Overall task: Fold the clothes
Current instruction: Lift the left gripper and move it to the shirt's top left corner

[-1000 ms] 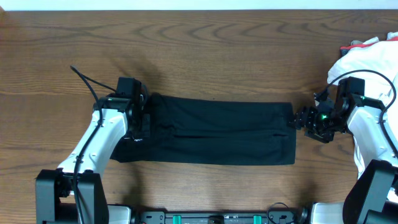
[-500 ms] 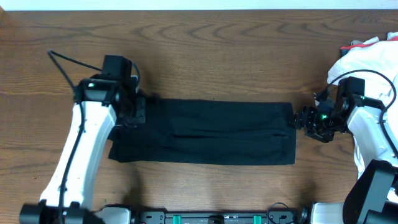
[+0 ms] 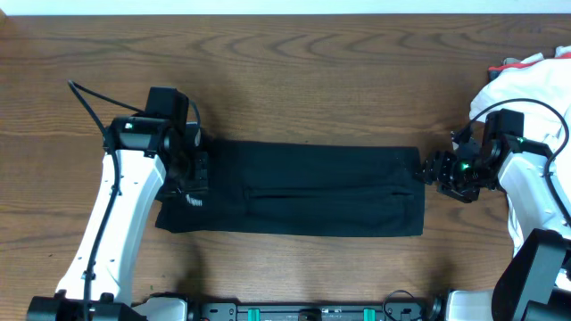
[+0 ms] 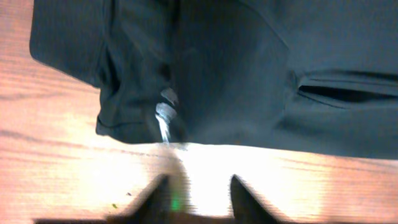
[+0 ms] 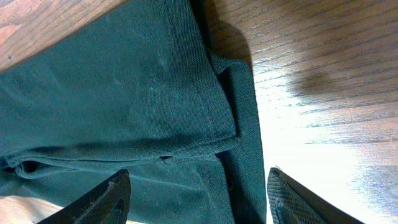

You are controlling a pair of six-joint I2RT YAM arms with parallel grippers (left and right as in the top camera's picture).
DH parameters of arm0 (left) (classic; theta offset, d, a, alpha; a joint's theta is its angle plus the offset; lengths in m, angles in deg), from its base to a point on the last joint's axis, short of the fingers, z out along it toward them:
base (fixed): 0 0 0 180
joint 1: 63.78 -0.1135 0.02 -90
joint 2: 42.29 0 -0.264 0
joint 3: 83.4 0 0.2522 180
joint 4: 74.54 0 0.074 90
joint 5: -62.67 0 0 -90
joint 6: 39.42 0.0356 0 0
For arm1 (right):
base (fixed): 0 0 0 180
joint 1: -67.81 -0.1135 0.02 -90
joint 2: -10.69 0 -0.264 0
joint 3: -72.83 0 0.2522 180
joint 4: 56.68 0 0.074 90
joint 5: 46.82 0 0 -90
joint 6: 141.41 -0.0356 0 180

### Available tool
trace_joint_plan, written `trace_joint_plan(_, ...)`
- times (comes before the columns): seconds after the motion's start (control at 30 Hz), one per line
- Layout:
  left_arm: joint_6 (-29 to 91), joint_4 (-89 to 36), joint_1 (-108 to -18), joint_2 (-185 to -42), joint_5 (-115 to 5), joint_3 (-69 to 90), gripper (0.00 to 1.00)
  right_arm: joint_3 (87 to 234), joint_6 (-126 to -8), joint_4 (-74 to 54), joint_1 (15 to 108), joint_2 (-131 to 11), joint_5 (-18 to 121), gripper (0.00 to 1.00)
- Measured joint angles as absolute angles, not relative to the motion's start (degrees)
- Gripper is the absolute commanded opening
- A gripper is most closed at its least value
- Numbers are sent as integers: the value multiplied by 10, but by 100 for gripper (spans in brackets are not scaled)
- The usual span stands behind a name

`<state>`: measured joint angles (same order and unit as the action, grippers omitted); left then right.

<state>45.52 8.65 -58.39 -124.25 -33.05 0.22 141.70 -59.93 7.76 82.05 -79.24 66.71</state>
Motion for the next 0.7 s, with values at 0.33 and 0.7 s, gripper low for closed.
trace_joint_plan(0.33,452,-58,-584,-1244,-260,-1,56,1417,-599,75,820,-792,667,69)
trace_joint_plan(0.7,489,-231,-584,-1398,-274,-1,55,1417,-599,70,820,-792,667,69)
